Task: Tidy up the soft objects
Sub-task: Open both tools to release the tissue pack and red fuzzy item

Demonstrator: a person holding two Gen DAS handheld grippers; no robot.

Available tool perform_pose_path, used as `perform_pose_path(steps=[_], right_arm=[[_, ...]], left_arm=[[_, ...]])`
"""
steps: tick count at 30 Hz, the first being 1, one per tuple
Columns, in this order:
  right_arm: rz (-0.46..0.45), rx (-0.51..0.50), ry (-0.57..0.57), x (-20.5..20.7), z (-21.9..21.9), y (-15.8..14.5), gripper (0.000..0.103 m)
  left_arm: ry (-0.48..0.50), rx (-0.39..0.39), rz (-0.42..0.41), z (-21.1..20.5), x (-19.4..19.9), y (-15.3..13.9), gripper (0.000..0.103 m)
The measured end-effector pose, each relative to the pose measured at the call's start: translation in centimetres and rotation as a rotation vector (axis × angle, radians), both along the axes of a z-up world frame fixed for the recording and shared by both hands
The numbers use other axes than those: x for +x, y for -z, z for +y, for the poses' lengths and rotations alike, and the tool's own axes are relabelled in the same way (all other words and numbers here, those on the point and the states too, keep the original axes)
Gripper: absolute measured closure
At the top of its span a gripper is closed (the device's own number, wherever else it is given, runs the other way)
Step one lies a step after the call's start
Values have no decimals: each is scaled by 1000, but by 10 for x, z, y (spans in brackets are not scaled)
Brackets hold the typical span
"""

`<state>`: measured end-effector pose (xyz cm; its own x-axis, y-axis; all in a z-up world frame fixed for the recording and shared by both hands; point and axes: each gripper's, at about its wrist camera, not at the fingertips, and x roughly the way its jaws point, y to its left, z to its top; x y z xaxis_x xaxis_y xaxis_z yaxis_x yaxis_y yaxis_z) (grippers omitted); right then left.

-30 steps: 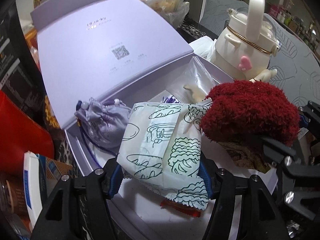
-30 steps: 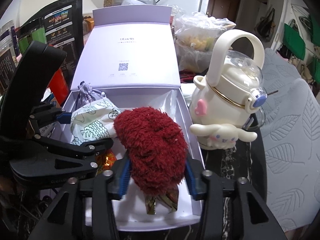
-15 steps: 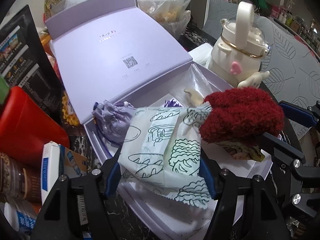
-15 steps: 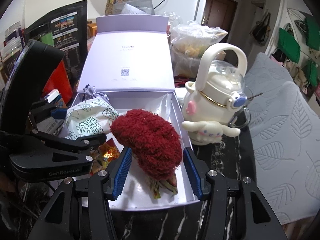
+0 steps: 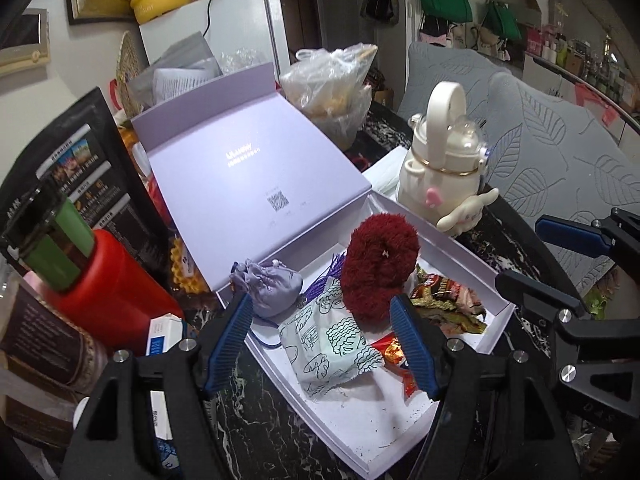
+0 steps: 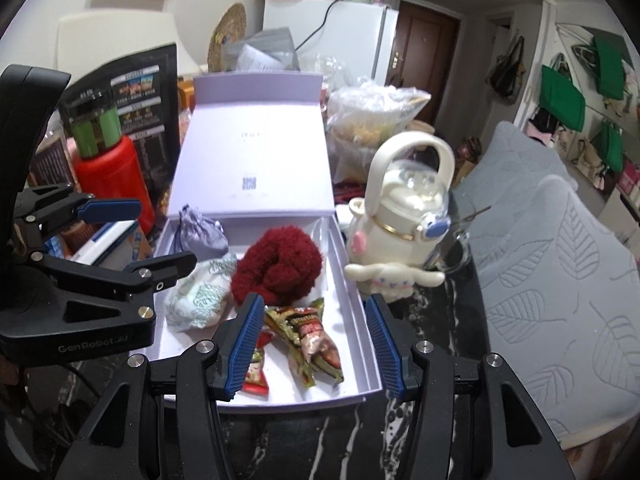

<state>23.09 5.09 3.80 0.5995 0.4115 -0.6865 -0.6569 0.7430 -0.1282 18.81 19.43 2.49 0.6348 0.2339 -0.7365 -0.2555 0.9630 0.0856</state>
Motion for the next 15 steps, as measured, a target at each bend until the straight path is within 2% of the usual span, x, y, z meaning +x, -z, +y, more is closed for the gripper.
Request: perform_pose_path(steps=[15], right_arm=[[-113, 65, 3, -44, -21, -49, 50]], left_arm=[[38, 42, -133, -29, -52, -60, 32]])
